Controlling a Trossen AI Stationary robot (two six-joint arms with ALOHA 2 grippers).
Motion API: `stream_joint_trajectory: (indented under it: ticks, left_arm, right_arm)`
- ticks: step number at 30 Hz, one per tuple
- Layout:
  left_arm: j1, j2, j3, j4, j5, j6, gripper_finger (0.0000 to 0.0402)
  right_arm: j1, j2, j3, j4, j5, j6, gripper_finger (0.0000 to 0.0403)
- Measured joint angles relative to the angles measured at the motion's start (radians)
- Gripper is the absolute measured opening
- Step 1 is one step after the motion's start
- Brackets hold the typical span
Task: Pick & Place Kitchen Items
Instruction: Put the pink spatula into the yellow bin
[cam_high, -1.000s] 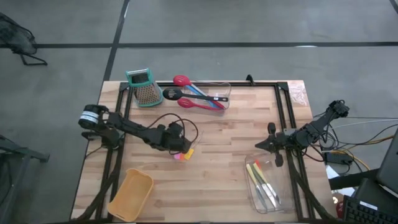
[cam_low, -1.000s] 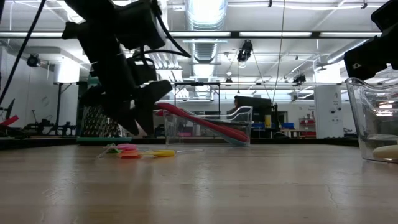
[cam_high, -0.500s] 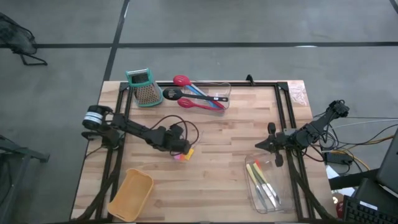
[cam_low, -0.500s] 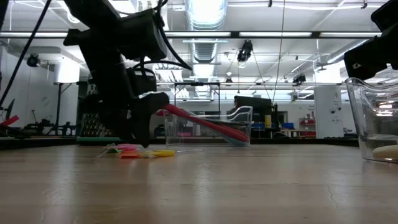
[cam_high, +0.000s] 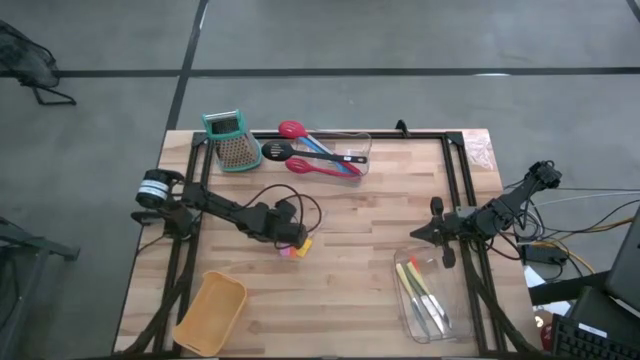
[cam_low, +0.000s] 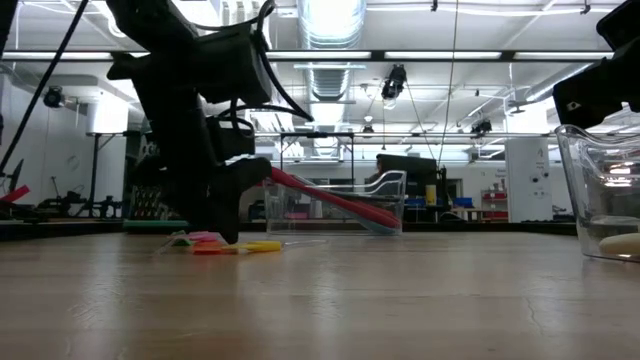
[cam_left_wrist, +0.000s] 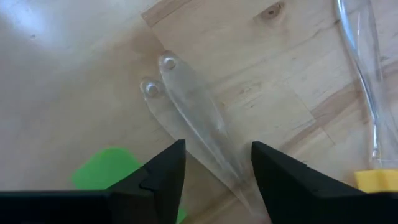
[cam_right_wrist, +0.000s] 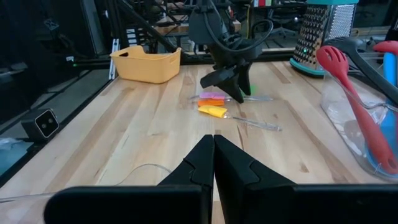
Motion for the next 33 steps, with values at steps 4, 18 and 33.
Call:
stream_joint_trajectory:
  ticks: [4, 18, 33]
  left_arm:
    - [0.000, 0.000, 0.000, 0.007, 0.005, 0.009, 0.0142]
    - [0.001, -0.006, 0.042, 0.005, 0.003, 0.109, 0.0011]
    - [-0.084, -0.040, 0.264, -0.379, 0.075, 0.145, 0.0009]
  right_arm:
    - [0.000, 0.000, 0.000, 0.000, 0.000, -0.001, 0.0008]
    - [0.000, 0.000, 0.000, 0.000, 0.000, 0.000, 0.0008]
    - [0.000, 0.000, 0.000, 0.000, 0.000, -0.001, 0.0008]
